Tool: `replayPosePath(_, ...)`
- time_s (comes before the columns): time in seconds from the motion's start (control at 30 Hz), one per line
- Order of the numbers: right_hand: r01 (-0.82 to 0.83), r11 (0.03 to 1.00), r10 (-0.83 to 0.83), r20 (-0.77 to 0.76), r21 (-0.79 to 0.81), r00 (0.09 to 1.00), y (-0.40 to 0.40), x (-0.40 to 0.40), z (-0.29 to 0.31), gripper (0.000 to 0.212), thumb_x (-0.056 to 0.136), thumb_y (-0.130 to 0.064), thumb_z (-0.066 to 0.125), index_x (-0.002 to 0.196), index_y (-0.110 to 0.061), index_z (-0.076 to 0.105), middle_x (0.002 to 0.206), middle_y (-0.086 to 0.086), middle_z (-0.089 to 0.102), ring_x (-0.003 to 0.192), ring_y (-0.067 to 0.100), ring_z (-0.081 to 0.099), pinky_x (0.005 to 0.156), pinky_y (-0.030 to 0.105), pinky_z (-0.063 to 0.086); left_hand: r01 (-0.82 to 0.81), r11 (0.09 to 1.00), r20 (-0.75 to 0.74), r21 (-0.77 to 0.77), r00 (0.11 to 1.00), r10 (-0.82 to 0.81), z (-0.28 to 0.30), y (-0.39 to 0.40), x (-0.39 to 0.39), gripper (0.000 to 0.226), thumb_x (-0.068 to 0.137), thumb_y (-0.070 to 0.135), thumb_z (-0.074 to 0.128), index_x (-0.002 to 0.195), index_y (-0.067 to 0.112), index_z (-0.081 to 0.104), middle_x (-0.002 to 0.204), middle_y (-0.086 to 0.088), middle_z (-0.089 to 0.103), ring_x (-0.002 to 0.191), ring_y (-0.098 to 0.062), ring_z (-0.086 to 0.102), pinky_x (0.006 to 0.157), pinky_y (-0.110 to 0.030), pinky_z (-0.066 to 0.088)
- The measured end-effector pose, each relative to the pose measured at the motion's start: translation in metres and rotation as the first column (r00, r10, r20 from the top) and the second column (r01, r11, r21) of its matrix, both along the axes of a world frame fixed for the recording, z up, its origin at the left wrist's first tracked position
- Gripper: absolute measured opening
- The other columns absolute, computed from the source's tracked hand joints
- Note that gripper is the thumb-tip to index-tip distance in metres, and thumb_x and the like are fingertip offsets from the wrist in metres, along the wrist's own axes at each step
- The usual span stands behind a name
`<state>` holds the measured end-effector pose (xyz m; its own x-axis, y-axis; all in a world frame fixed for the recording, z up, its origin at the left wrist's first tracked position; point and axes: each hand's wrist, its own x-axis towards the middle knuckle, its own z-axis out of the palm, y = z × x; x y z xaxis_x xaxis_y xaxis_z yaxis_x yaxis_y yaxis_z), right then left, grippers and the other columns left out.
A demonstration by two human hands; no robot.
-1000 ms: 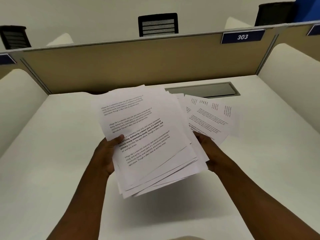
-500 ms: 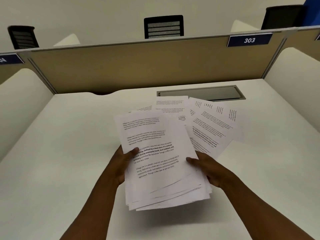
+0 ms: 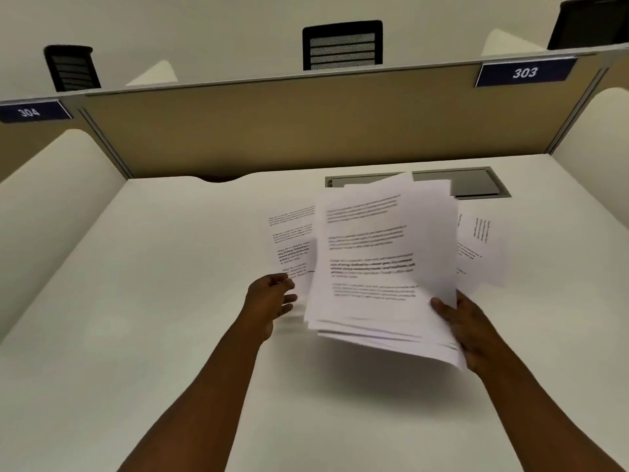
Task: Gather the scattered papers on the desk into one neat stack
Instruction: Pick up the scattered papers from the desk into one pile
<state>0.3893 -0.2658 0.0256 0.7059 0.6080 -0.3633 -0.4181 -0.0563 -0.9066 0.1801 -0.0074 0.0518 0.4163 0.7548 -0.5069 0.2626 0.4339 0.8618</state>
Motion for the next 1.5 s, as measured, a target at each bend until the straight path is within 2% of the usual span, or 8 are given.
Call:
replayPosePath(0.37,0.162,0.985,-0.164,0.030,0.050,0.986,-0.006,0.025,-0.013,0.098,0.029,-0.058,0.091,0.117,-0.024,0.063,0.107,-0.003,0.073,0.091,0.016,0.072,0.068,0.026,0.059,0.135,0.944,-0.669,0.301,0.735,0.108,-0.029,0.046,0.060,0.071,0.078,0.040,0.075,0.129,0.003,0.043,0.132,-0.020,0.041,0.123,-0.035,0.043,0.105,-0.040,0.040)
replayPosePath(0.57,0.182,0.983,-0.182,0.010,0.023,0.983,0.000,0.023,-0.012,0.057,0.068,-0.043,0.081,0.118,-0.025,0.062,0.108,-0.001,0.072,0.107,0.027,0.066,0.092,0.041,0.054,0.112,0.961,-0.763,0.253,0.634,0.127,-0.021,0.059,0.081,0.060,0.076,0.025,0.072,0.123,0.003,0.042,0.131,-0.020,0.041,0.121,-0.033,0.042,0.100,-0.037,0.041)
replayPosePath(0.77,0.162,0.987,-0.163,0.010,0.019,0.987,0.001,0.021,-0.014,0.072,0.056,-0.052,0.085,0.118,-0.025,0.062,0.110,0.001,0.072,0.106,0.027,0.067,0.089,0.041,0.055,0.127,0.969,-0.753,0.211,0.653,0.079,-0.017,0.067,0.091,0.060,0.079,0.015,0.068,0.132,0.003,0.044,0.137,-0.016,0.043,0.122,-0.033,0.047,0.084,-0.034,0.042)
replayPosePath(0.83,0.186,0.982,-0.186,-0.015,0.021,0.982,0.000,0.022,-0.014,0.043,0.079,-0.032,0.075,0.119,-0.022,0.061,0.109,0.001,0.071,0.112,0.033,0.063,0.094,0.044,0.051,0.066,0.974,-0.701,0.215,0.705,0.107,-0.017,0.067,0.095,0.060,0.079,0.009,0.069,0.130,-0.002,0.040,0.133,-0.017,0.050,0.120,-0.032,0.053,0.090,-0.034,0.047)
replayPosePath(0.97,0.171,0.985,-0.171,-0.004,0.016,0.985,-0.003,0.024,-0.012,0.090,0.026,-0.063,0.088,0.107,-0.029,0.067,0.110,0.002,0.073,0.104,0.029,0.067,0.095,0.047,0.050,0.080,0.932,-0.581,0.354,0.799,0.153,-0.022,0.063,0.085,0.037,0.082,0.011,0.062,0.117,-0.002,0.060,0.119,-0.019,0.065,0.109,-0.037,0.062,0.085,-0.033,0.050)
replayPosePath(1.13,0.163,0.982,-0.161,-0.027,0.092,0.987,-0.008,0.028,-0.007,0.092,0.028,-0.059,0.091,0.111,-0.029,0.067,0.116,0.002,0.071,0.108,0.027,0.066,0.094,0.049,0.051,0.040,0.792,-0.405,0.609,0.875,0.266,-0.014,0.059,0.058,0.032,0.095,0.015,0.050,0.122,0.003,0.061,0.123,-0.018,0.064,0.112,-0.038,0.060,0.097,-0.041,0.049)
replayPosePath(1.37,0.120,0.973,-0.105,-0.086,0.195,0.991,0.000,0.020,0.012,0.037,0.088,-0.015,0.062,0.124,-0.023,0.060,0.122,0.003,0.068,0.104,0.020,0.068,0.081,0.034,0.059,-0.243,0.679,-0.049,0.693,0.924,0.380,0.037,0.044,-0.003,0.028,0.097,0.016,0.054,0.121,0.007,0.064,0.112,-0.009,0.067,0.100,-0.025,0.063,0.090,-0.037,0.052)
replayPosePath(1.5,0.065,0.972,-0.040,-0.113,0.226,0.993,0.012,0.008,0.028,0.027,0.095,-0.008,0.051,0.112,-0.025,0.063,0.107,-0.004,0.074,0.091,0.012,0.072,0.067,0.025,0.058,-0.319,0.826,0.172,0.464,0.948,0.269,0.059,0.022,-0.025,0.020,0.097,0.014,0.056,0.116,0.016,0.064,0.109,-0.001,0.068,0.101,-0.023,0.065,0.091,-0.035,0.052)
